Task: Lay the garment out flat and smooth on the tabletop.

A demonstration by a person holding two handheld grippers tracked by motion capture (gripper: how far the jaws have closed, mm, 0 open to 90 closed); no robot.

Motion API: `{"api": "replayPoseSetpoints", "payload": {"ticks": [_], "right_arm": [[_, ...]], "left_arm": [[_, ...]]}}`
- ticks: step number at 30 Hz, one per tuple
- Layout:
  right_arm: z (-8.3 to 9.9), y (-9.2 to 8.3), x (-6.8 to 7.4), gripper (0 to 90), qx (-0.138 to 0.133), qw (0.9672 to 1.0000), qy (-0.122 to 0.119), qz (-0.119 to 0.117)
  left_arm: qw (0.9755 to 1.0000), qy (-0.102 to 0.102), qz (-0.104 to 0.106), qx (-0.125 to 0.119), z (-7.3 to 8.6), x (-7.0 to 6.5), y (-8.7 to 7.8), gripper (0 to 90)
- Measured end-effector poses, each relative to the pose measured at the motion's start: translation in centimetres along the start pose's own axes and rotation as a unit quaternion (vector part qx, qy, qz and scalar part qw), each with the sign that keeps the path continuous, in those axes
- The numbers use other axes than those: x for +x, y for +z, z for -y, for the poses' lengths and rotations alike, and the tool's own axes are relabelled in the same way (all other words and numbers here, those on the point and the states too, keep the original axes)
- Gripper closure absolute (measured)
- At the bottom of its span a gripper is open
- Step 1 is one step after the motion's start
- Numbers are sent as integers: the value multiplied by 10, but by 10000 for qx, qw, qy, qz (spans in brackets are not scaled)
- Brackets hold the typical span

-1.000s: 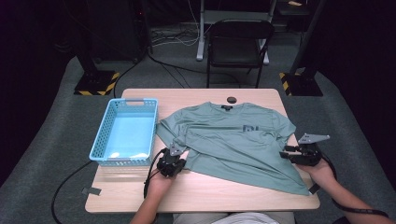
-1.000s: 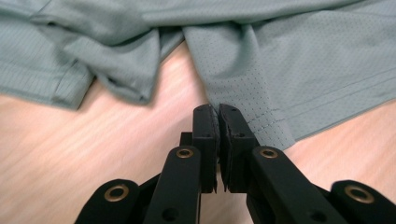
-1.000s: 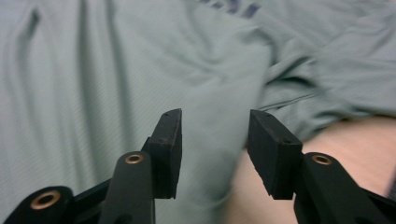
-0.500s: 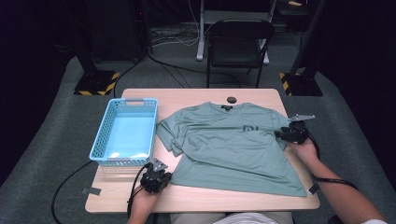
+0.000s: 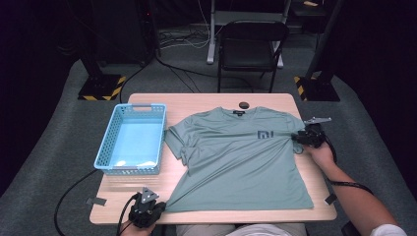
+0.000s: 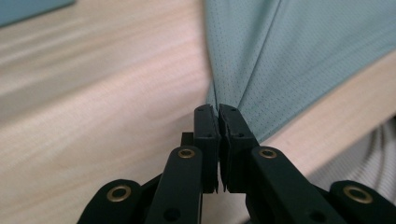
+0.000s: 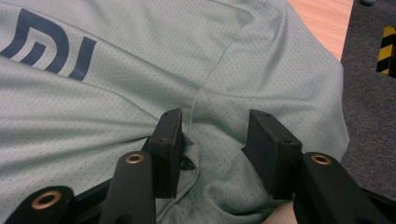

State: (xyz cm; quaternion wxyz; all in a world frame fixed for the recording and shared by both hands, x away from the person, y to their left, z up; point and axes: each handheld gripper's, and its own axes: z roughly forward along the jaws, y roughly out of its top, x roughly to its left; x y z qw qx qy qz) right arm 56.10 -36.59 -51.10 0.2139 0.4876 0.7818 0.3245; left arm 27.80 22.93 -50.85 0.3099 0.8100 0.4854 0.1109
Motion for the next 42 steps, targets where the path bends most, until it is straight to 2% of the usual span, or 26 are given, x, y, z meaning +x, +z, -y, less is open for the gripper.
{"api": "replayPoseSetpoints", "payload": {"ticks": [1, 3, 4, 7, 10, 13, 16, 20, 23, 27, 30, 32, 36, 42], "right_arm": [[-1, 0, 1, 546, 7, 10000, -24, 20], [-2, 1, 3, 542, 13, 9999, -84, 65], [-3, 0, 5, 539, -6, 9999, -79, 67], [-6, -6, 11, 526, -155, 9998, -142, 14], [-8, -15, 21, 518, -254, 9991, -310, -121], [-6, -23, 35, 511, -291, 9977, -468, -398], [1, -29, 50, 507, -237, 9951, -729, -620], [14, -36, 69, 496, -172, 9904, -990, -949], [22, -41, 77, 487, -72, 9877, -1050, -1152], [34, -47, 82, 490, 81, 9842, -1177, -1321], [43, -48, 84, 497, 235, 9829, -1246, -1337], [47, -49, 82, 500, 208, 9831, -1209, -1361], [51, -54, 80, 501, 226, 9834, -1204, -1337], [75, -79, 76, 505, 276, 9827, -1238, -1353]], "left_arm": [[9999, 41, 83, 53, 0, -2, -1, 859], [9998, 159, 120, 66, -1, -6, -2, 858], [9998, 170, 52, 5, -3, -7, -2, 843], [9997, 92, -105, -192, -12, -3, 0, 711], [9991, -6, -249, -338, -24, 2, 6, 658], [9982, -4, -401, -447, -39, 5, 17, 625], [9979, 75, -439, -469, -52, 3, 28, 607], [9981, 199, -402, -421, -67, -2, 43, 569], [9981, 336, -331, -403, -77, -6, 55, 559], [9979, 482, -252, -342, -86, -10, 69, 556], [9979, 541, -206, -295, -89, -11, 77, 544], [9979, 534, -177, -314, -91, -11, 79, 531], [9977, 610, -150, -271, -92, -13, 79, 530], [9964, 841, 27, -49, -84, -22, 70, 547]]}}
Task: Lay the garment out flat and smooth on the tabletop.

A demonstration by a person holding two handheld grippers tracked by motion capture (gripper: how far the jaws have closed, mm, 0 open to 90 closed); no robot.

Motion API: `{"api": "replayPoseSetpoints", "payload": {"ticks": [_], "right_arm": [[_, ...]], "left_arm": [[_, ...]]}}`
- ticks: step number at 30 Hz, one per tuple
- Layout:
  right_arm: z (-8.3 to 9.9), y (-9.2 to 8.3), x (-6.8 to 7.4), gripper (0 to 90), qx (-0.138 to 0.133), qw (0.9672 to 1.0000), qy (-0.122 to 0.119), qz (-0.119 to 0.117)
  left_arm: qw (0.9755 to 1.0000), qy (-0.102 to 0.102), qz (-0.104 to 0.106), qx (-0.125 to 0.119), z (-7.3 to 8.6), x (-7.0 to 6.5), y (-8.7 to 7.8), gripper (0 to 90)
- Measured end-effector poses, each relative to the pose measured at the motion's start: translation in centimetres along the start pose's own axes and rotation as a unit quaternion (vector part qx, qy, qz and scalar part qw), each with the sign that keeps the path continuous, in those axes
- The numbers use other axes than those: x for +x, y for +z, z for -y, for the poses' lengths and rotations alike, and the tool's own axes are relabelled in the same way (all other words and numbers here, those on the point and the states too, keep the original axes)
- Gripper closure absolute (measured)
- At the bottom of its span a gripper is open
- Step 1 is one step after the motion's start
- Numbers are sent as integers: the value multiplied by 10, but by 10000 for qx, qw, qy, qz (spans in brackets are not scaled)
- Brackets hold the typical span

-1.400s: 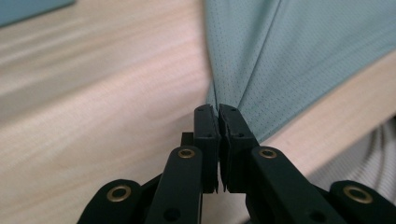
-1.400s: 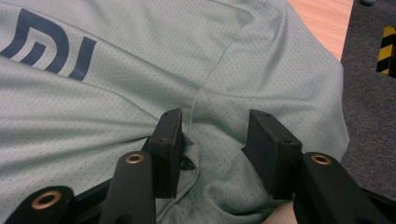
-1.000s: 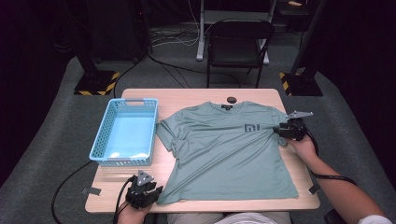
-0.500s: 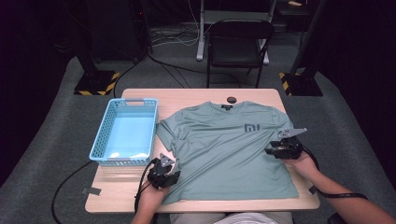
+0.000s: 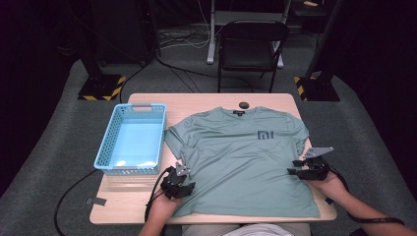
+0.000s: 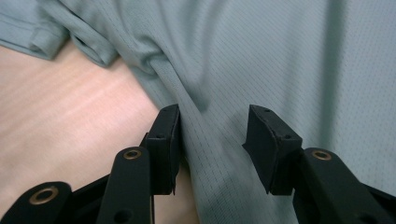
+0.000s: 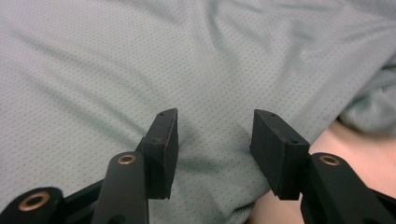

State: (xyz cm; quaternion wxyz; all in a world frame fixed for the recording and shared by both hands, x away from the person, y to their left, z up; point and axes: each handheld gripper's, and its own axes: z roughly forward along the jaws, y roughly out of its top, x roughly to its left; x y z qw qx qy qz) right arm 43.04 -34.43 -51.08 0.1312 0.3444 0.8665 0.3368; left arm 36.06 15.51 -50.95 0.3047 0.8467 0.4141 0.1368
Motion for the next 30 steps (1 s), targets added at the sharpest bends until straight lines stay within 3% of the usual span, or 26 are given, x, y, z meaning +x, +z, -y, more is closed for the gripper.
{"api": "replayPoseSetpoints", "payload": {"ticks": [6, 8, 12, 14, 17, 22, 27, 30], "right_arm": [[22, -23, 13, 514, 168, 9998, -83, -86], [28, -31, 17, 517, 259, 9995, -151, -138], [31, -38, 19, 538, 447, 9984, -209, -271], [28, -39, 16, 534, 376, 9989, -139, -238], [16, -35, 10, 520, 91, 9998, 61, -186], [-8, -18, 5, 514, -173, 9998, 45, -95], [-19, 1, 3, 499, -260, 9996, 128, -37], [-21, 9, 2, 484, -255, 9994, 229, 38]], "left_arm": [[9992, 215, 195, 260, 6, -14, -9, 551], [9992, 239, 214, 245, 4, -16, -12, 531], [9999, 32, 20, -113, -17, -4, -16, 440], [9993, -99, -121, -330, -34, 5, -13, 413], [9984, -152, -317, -443, -62, 18, 1, 410], [9978, -99, -554, -355, -102, 35, 38, 410], [9965, -438, -638, -331, -123, 57, 73, 407], [9956, -516, -737, -243, -131, 68, 85, 407]]}}
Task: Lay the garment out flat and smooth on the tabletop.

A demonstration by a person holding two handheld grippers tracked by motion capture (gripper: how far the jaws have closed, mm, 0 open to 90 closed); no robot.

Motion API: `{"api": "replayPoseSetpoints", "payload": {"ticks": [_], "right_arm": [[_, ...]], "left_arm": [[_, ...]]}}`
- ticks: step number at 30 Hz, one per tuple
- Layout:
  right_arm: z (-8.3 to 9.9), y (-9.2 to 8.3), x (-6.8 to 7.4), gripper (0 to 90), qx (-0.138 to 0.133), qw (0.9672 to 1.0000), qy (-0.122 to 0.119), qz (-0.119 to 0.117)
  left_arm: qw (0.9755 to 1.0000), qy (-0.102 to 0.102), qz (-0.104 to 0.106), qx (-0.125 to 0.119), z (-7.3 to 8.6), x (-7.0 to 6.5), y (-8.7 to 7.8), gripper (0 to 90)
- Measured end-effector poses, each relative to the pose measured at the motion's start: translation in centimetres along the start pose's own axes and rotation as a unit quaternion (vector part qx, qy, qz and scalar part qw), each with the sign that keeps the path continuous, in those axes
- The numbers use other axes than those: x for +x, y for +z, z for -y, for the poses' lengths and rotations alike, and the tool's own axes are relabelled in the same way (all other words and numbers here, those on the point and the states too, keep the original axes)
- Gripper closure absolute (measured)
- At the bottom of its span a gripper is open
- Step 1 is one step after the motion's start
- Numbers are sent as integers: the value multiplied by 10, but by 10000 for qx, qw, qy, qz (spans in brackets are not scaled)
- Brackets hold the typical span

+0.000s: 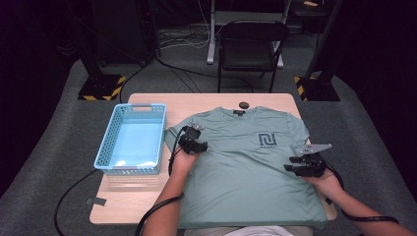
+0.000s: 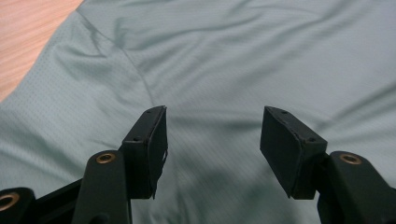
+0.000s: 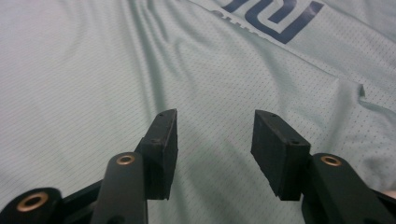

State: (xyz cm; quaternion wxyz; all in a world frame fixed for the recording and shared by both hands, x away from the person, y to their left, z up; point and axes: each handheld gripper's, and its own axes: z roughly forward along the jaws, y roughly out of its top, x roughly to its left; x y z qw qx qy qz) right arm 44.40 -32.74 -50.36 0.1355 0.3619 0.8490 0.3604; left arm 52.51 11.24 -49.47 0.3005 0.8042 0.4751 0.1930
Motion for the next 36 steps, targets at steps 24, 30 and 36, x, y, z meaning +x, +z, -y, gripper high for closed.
{"api": "replayPoseSetpoints", "payload": {"ticks": [24, 30, 36], "right_arm": [[40, -25, 18, 492, 120, 9994, -295, -120], [37, -28, 18, 471, 138, 9995, -242, -136], [28, -35, 7, 453, -183, 9998, -7, 27]], "left_arm": [[9995, -291, -112, 111, -20, 37, 38, 418], [9996, -39, -295, -41, -19, 19, 14, 398], [9989, -22, 253, -391, 10, -7, -34, 359]]}}
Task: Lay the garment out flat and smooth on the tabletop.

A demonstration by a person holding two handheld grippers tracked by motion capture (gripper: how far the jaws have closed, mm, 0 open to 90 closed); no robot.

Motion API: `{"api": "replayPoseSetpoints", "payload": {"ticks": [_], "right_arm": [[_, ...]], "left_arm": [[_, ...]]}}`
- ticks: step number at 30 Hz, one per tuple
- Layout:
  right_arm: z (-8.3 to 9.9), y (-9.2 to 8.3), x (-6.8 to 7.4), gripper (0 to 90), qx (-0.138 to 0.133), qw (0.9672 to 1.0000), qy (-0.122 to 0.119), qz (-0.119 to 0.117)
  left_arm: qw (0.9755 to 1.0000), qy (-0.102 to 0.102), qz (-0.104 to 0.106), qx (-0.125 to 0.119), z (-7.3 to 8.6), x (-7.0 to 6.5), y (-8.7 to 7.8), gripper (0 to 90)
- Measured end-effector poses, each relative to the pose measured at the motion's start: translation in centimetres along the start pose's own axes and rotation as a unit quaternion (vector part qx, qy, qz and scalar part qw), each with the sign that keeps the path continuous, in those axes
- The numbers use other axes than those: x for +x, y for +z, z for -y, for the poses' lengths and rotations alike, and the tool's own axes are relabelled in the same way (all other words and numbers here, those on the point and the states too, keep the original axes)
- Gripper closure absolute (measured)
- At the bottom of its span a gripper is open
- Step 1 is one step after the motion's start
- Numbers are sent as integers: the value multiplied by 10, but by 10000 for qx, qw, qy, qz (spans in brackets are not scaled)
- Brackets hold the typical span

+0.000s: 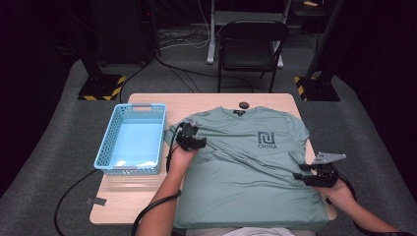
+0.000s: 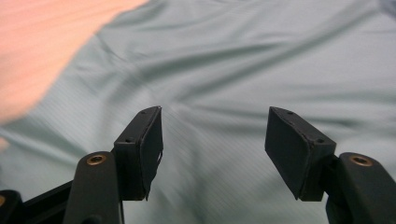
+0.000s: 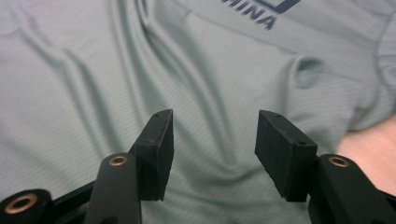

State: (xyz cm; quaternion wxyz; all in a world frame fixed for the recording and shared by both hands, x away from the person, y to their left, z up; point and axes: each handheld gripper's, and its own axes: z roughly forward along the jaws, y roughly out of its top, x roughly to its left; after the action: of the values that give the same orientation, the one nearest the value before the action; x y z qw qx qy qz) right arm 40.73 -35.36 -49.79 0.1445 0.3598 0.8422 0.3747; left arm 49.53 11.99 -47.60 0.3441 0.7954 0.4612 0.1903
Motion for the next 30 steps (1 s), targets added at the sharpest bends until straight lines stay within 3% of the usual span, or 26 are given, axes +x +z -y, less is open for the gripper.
{"api": "replayPoseSetpoints", "payload": {"ticks": [2, 7, 10, 15, 17, 30], "right_arm": [[-1, 1, -2, 449, -5, 10000, 42, 60], [-1, 10, -4, 436, 92, 9997, 30, 239], [-1, 15, -5, 432, 139, 9995, 27, 284], [2, 23, -7, 420, 203, 9994, 41, 282], [2, 22, -7, 420, 220, 9994, 43, 275], [8, 13, -1, 413, 384, 9990, 77, 232]], "left_arm": [[9998, 150, 152, 42, 16, -14, -10, 355], [9982, 284, 486, 190, 45, -37, -19, 354], [9973, 454, 522, 245, 55, -44, -21, 353], [9960, 505, 560, 476, 69, -46, -19, 347], [9958, 619, 527, 413, 74, -47, -21, 341], [9952, 618, 512, 560, 96, -52, -46, 342]]}}
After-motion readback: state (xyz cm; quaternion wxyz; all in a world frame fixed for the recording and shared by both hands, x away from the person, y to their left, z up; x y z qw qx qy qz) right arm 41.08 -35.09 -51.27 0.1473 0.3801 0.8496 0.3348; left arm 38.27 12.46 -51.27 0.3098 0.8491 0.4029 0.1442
